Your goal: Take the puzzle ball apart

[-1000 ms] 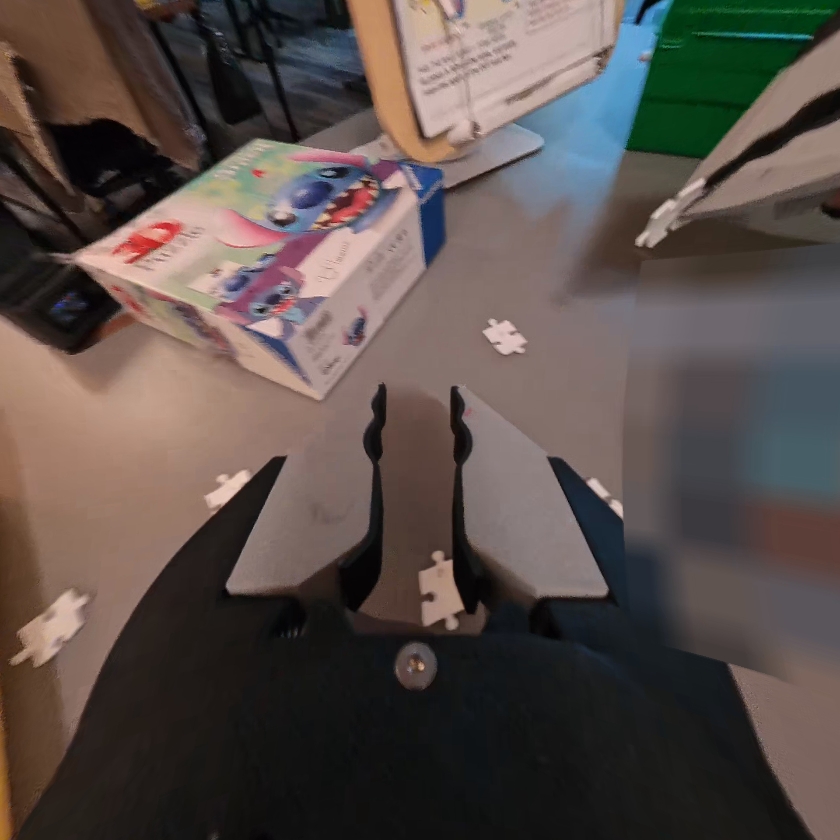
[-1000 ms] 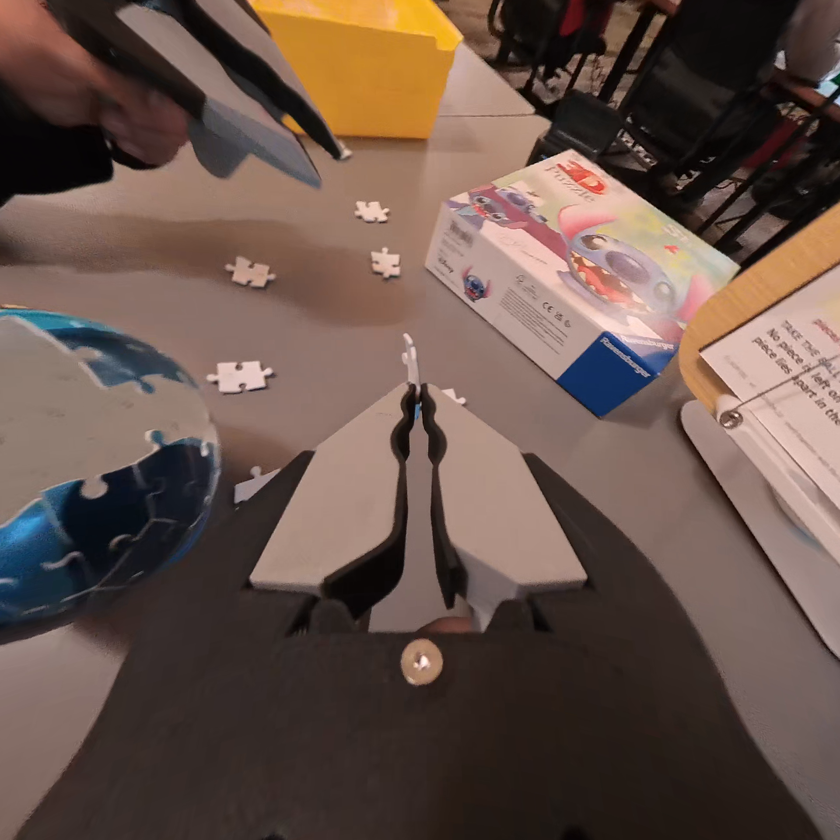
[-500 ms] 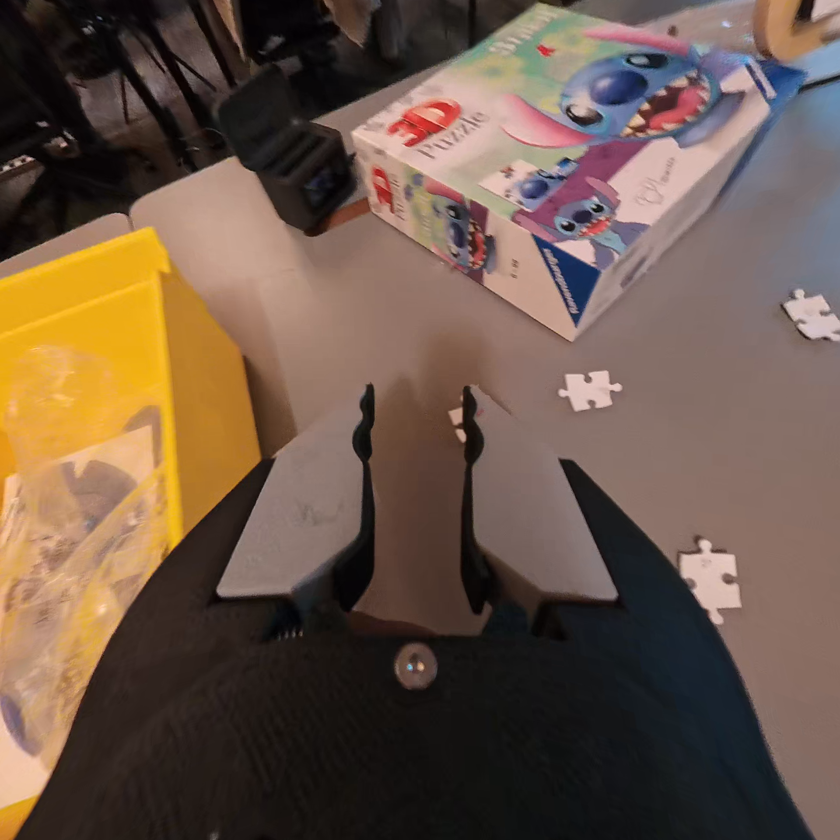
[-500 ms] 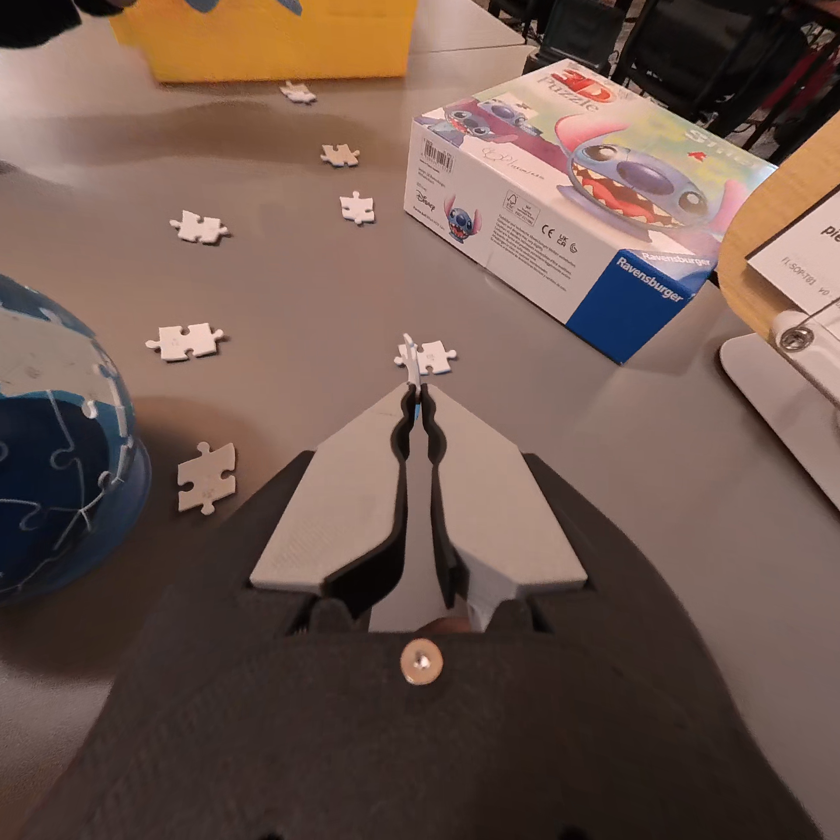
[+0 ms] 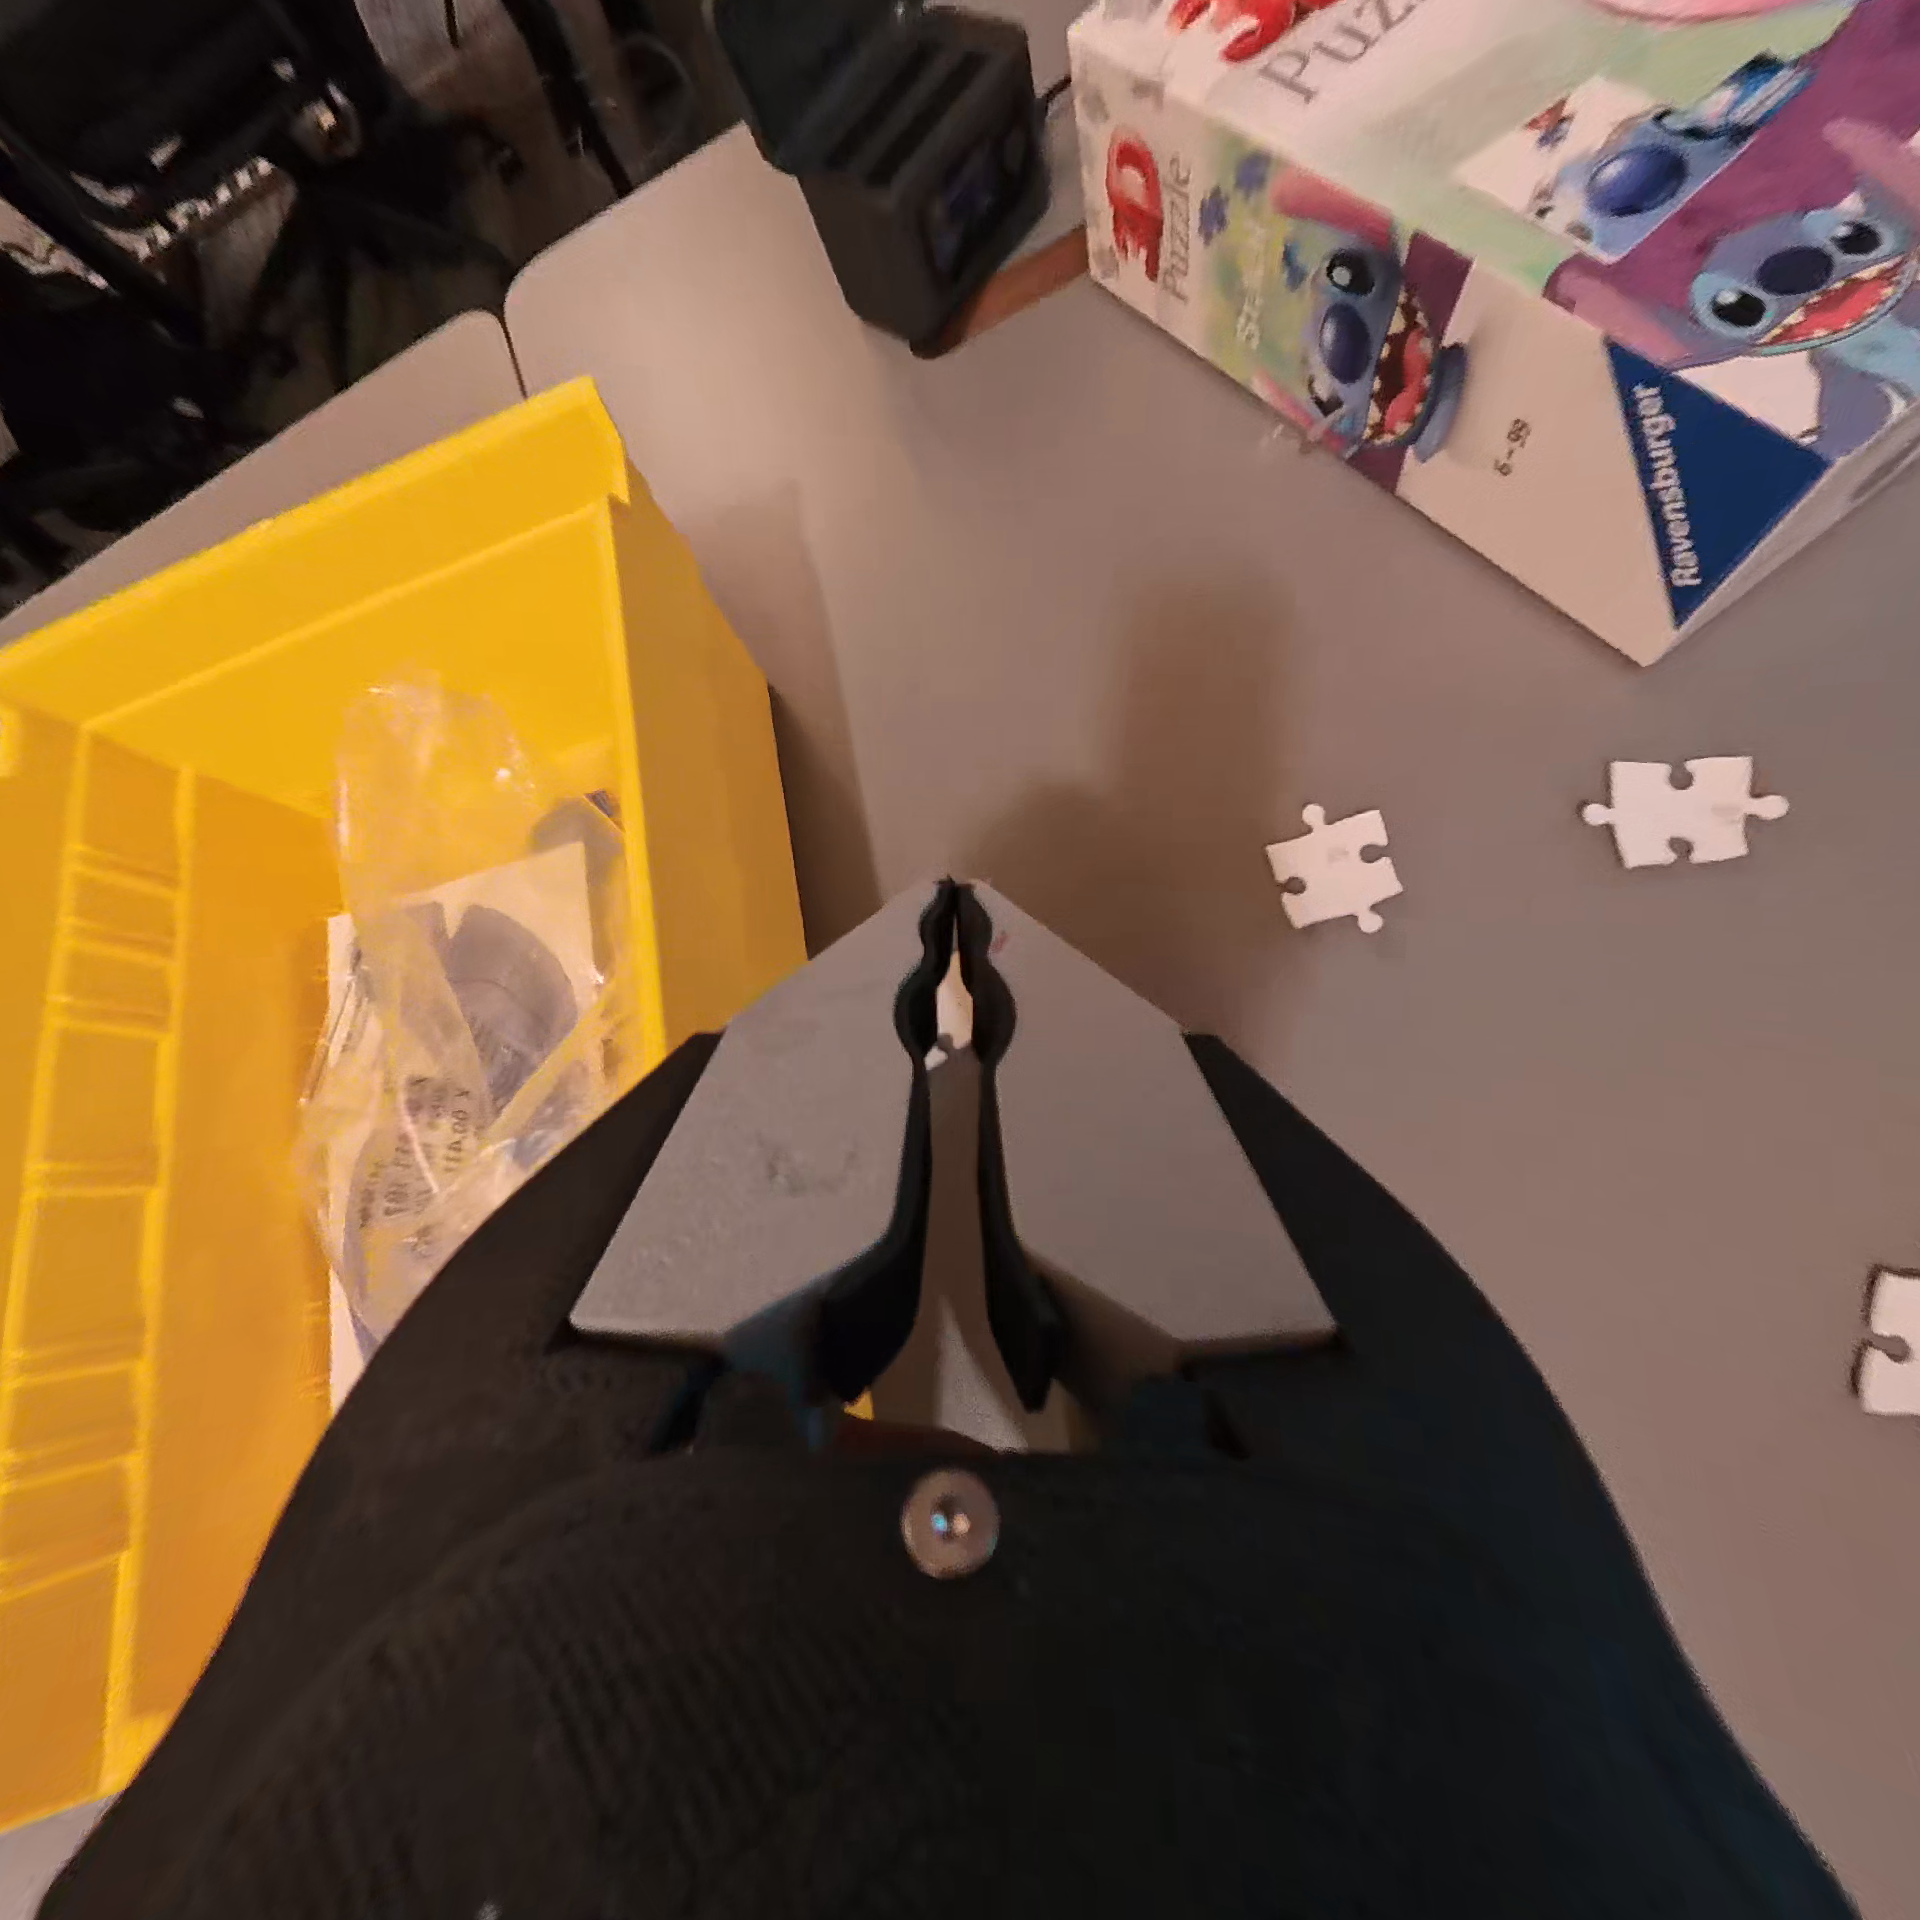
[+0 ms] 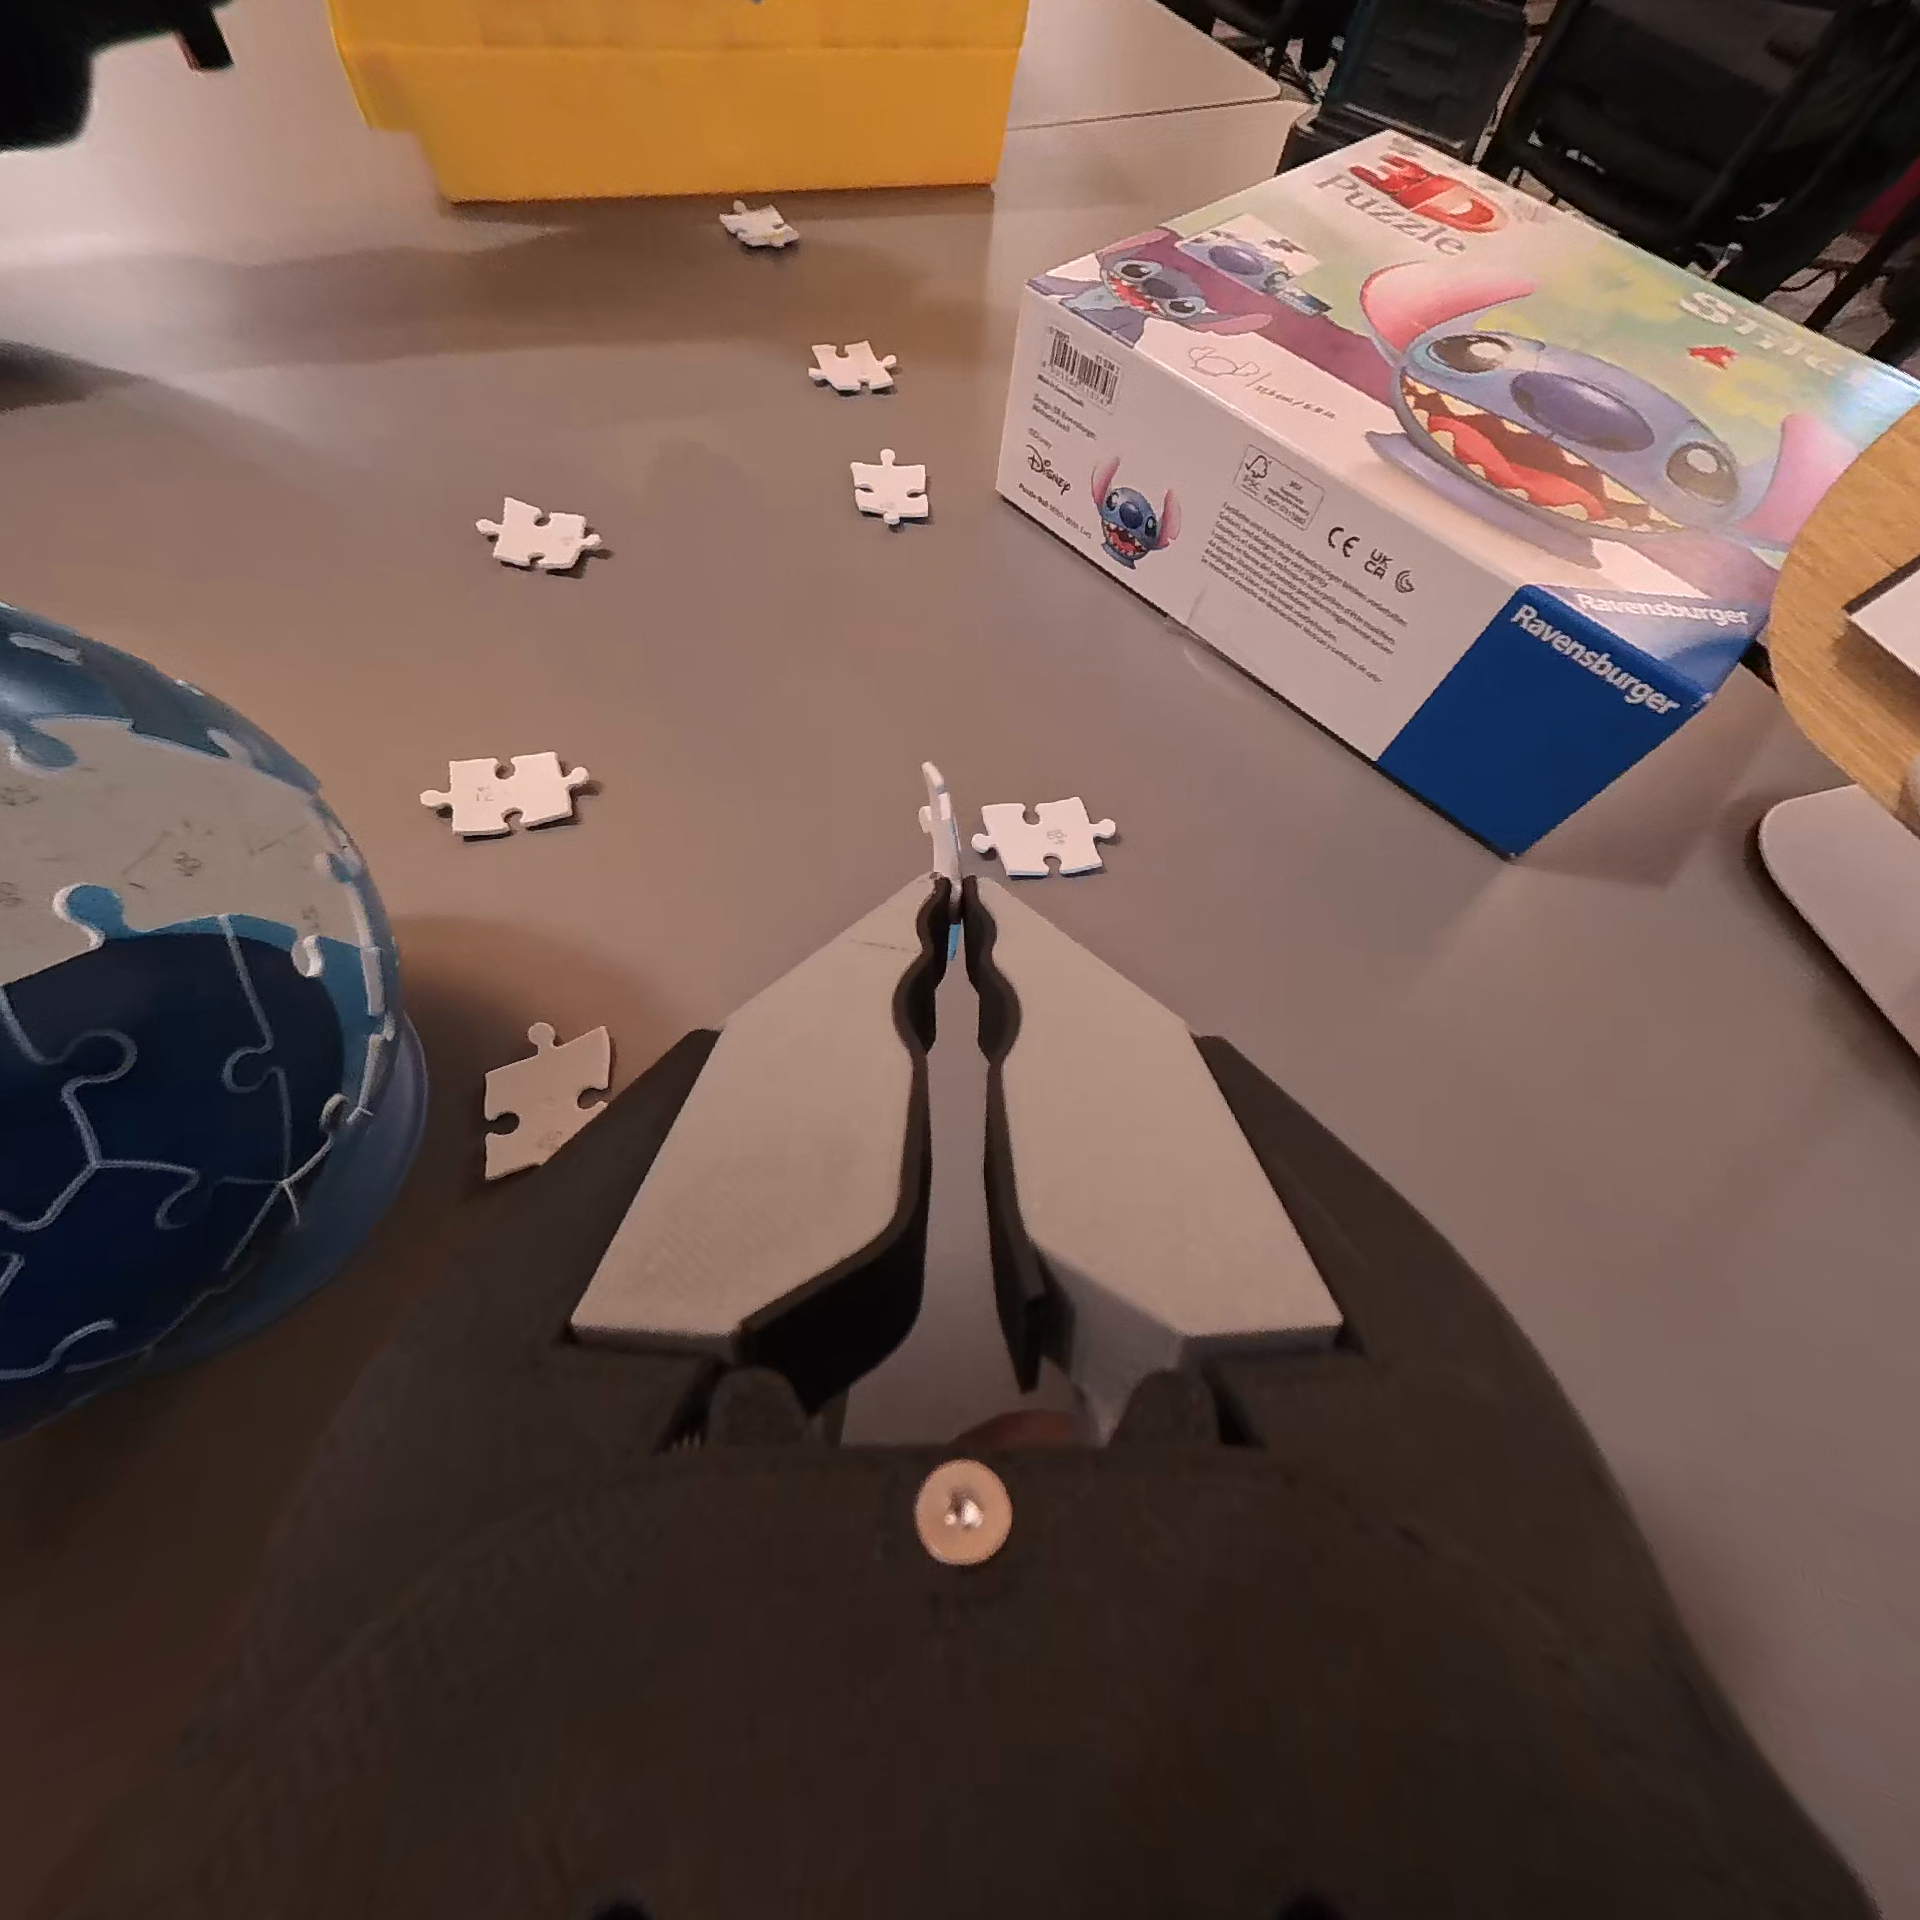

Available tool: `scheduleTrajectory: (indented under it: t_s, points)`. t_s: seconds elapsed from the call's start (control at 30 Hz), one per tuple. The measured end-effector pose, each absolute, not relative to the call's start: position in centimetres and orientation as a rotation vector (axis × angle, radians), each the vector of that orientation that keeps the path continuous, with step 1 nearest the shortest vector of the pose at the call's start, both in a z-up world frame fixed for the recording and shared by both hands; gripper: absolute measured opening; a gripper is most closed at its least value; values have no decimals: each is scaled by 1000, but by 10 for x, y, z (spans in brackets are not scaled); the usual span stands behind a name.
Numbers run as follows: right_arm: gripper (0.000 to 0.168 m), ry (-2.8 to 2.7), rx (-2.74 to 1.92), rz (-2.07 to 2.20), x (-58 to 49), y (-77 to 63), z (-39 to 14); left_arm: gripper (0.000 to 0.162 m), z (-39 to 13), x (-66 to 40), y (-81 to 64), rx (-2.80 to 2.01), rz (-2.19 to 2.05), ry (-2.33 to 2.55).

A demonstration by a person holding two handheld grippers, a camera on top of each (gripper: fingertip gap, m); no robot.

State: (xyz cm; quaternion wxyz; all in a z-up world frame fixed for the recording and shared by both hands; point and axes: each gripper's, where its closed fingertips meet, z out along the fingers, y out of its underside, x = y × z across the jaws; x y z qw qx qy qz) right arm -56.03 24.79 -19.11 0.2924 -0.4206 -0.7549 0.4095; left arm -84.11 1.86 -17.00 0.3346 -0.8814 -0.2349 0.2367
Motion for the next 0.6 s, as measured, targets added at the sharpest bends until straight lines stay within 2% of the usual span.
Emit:
scheduleTrajectory:
  t_s: [0.23,0.27,0.3,0.37,0.47,0.6]
  points:
    - [0,-2012,-1088,1107,-557,240,-186,0,-224,-867,9,-2499,791,-821]
    - [0,-2008,-1082,1112,-556,239,-184,10,-234,-870,4,-2537,806,-857]
    - [0,-2006,-1076,1116,-555,238,-182,12,-243,-871,0,-2570,804,-884]
    - [0,-1995,-1064,1115,-555,238,-179,0,-251,-873,-4,-2586,822,-913]
    - [0,-1983,-1055,1130,-553,238,-174,0,-252,-867,-4,-2551,773,-965]
    - [0,-1969,-1033,1142,-550,236,-166,0,-254,-824,20,-2530,472,-917]
